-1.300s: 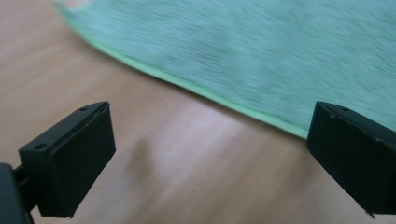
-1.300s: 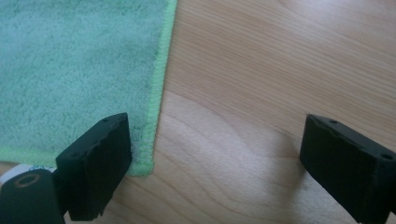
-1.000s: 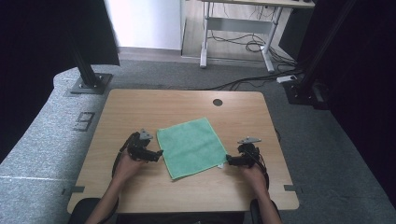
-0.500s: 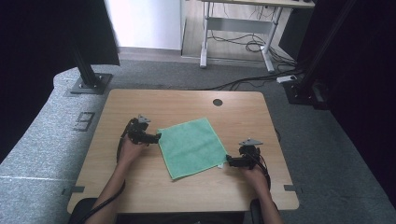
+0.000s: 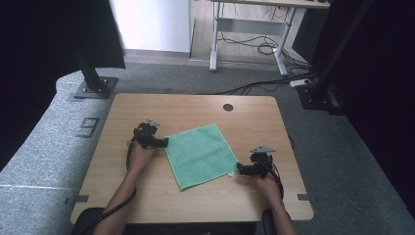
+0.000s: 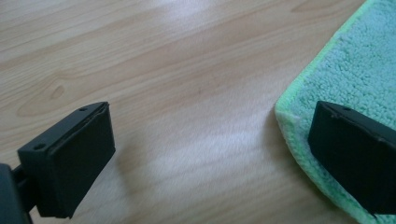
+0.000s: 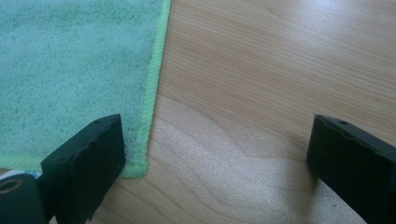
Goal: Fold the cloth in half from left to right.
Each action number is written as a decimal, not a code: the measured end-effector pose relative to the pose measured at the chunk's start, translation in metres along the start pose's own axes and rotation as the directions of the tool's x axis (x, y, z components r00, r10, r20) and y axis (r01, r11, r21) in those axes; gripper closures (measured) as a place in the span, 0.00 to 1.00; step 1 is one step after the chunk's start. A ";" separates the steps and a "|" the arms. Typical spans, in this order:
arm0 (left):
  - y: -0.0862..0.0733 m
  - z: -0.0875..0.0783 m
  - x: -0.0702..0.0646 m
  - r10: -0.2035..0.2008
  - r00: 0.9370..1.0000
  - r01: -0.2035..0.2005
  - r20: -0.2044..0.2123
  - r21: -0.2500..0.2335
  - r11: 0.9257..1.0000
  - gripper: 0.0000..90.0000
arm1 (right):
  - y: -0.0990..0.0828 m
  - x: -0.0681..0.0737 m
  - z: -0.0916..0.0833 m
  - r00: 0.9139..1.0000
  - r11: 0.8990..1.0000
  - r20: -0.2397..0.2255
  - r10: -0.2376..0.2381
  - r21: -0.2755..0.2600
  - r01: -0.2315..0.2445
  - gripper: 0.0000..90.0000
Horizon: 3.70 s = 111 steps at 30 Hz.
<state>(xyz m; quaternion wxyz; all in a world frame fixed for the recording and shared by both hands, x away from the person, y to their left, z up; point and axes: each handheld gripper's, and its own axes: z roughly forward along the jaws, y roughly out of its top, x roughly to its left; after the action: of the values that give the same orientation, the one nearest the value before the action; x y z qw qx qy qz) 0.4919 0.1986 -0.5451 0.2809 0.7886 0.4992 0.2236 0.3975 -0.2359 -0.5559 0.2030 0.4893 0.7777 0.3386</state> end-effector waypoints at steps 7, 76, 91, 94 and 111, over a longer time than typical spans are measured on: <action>-0.016 -0.011 0.011 -0.017 0.999 0.017 0.033 -0.002 1.000 0.01 | 0.002 0.010 0.000 1.000 1.000 -0.018 -0.022 0.013 0.022 0.06; -0.023 -0.016 0.018 -0.027 0.996 0.028 0.089 -0.013 1.000 0.11 | 0.041 0.228 0.015 0.678 0.823 -0.550 -0.487 -0.028 0.568 0.65; -0.019 -0.025 0.004 0.050 0.976 -0.044 0.211 -0.030 0.999 0.97 | 0.046 0.230 0.013 0.701 0.839 -0.532 -0.474 -0.031 0.544 0.92; -0.018 -0.029 0.004 0.077 0.983 -0.076 0.167 -0.010 0.997 0.97 | 0.047 0.234 0.012 0.696 0.847 -0.547 -0.465 -0.045 0.530 0.91; 0.004 -0.037 -0.001 0.045 0.981 -0.024 0.189 -0.109 0.994 0.97 | 0.057 0.206 -0.008 0.737 0.884 -0.515 -0.438 -0.100 0.456 0.92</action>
<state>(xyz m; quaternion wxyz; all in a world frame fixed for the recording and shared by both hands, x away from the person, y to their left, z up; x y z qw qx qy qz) 0.4708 0.2047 -0.5146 0.3652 0.7990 0.4434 0.1778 0.3375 -0.0370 -0.5064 0.0508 0.1805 0.9028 0.3870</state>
